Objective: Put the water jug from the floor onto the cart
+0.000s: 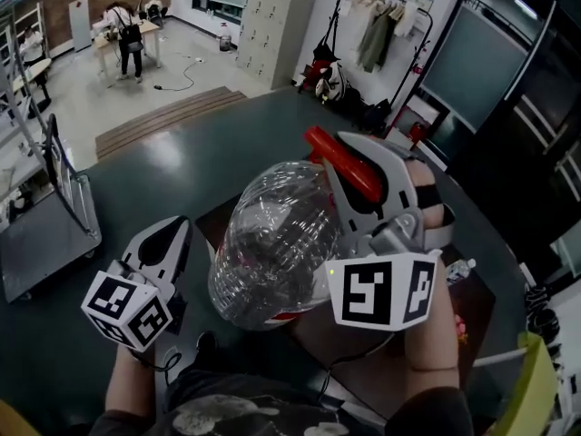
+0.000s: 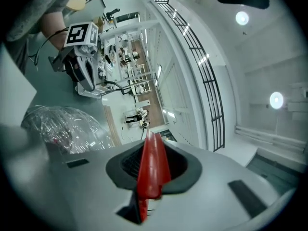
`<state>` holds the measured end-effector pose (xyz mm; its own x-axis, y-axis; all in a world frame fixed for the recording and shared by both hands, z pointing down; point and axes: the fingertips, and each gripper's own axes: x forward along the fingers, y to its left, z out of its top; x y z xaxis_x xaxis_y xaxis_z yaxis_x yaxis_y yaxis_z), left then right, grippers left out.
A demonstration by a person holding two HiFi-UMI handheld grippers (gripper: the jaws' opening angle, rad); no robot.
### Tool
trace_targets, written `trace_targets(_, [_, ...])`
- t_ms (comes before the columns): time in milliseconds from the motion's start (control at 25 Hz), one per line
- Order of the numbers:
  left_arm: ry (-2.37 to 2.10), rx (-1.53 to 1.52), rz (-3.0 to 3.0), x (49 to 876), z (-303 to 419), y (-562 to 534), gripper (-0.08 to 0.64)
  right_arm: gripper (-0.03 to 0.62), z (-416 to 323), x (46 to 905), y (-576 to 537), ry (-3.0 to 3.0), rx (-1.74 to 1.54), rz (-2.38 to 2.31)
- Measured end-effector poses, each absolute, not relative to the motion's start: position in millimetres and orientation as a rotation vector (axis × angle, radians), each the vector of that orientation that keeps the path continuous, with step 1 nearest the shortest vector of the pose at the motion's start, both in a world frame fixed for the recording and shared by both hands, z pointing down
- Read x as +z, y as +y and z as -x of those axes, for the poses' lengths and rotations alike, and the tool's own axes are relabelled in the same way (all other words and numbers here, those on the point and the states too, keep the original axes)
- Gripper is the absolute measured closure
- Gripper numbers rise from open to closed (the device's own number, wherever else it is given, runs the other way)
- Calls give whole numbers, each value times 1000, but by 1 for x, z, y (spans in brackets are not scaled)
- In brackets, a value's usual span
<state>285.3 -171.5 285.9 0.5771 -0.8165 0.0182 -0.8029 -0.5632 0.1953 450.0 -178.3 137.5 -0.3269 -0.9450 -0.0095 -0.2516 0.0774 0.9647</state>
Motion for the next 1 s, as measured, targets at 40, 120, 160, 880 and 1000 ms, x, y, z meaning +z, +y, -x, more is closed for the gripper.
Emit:
trace_targets(40, [-1380, -114, -2610, 288, -286, -164, 552, 545, -451, 137, -172, -1689, -1291, -1193])
trace_targets(120, [-1409, -120, -2587, 292, -287, -147, 552, 546, -451, 138, -161, -1727, -1301, -1171])
trace_targets(160, [-1423, -122, -2577, 295, -287, -140, 552, 548, -450, 138, -155, -1744, -1306, -1157])
trace_targets(880, [-1764, -166, -2309, 310, -163, -52, 552, 554, -299, 148, -73, -2172, -1421, -846])
trace_targets(1000, [-1832, -172, -2251, 317, -122, -40, 552, 560, -258, 161, -65, -2257, -1425, -782])
